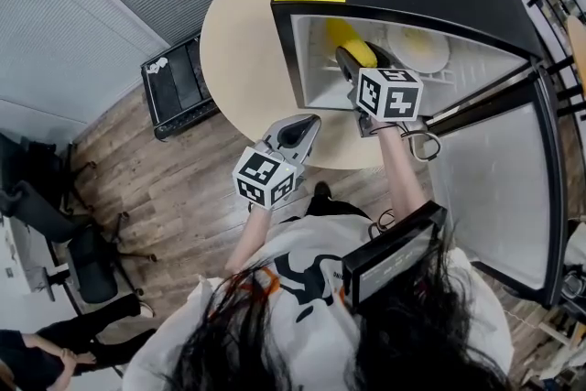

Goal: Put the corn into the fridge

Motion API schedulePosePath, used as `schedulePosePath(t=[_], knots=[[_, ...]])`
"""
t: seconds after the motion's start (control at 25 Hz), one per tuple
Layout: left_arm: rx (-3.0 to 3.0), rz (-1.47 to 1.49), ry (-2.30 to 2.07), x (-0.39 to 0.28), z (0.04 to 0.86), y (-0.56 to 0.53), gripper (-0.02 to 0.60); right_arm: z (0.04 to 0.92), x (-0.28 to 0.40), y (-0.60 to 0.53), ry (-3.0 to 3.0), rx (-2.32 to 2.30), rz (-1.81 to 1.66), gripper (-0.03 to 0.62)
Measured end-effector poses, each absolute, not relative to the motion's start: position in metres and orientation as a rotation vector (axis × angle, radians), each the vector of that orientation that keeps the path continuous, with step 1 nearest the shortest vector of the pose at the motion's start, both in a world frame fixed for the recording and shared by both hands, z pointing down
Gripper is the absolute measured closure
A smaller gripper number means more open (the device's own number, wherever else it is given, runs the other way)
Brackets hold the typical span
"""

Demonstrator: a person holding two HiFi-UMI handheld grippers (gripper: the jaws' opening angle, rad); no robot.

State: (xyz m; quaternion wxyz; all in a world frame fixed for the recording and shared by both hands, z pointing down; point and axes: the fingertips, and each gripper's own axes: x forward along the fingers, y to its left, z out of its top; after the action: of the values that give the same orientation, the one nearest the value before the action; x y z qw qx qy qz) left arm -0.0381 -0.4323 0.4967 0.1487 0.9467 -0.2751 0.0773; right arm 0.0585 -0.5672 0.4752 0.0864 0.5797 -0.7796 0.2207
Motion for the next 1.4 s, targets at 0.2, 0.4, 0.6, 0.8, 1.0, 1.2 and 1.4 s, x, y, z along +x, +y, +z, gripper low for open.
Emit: schedulePosePath(t=[0.2,0.4,0.6,0.8,1.0,1.2,1.4], knots=[[2.718,0.231,-0.785,-0.036,0.500,-0.433,0.569,0.481,0.057,-0.571,-2.293,1.696,0.618,0.344],[2.718,0.238,-0.774,-0.034,0.501,-0.433,0.569,0.482,0.056,-0.573,-2.270,1.669,0.557,0.344],[2.720,0.237,-0.775,-0.033,0.501,-0.434,0.569,0.484,0.056,-0.576,-2.212,1.651,0.444,0.344],[2.714,0.234,-0.790,-0.037,0.502,-0.435,0.569,0.484,0.056,-0.576,-2.191,1.654,0.388,0.344],[2.709,0.230,-0.803,-0.042,0.502,-0.435,0.569,0.485,0.055,-0.576,-2.184,1.657,0.404,0.341],[2.702,0.224,-0.820,-0.049,0.502,-0.434,0.569,0.485,0.057,-0.573,-2.166,1.666,0.400,0.315],[2.698,0.220,-0.834,-0.055,0.499,-0.432,0.569,0.474,0.060,-0.564,-2.194,1.722,0.428,0.309]])
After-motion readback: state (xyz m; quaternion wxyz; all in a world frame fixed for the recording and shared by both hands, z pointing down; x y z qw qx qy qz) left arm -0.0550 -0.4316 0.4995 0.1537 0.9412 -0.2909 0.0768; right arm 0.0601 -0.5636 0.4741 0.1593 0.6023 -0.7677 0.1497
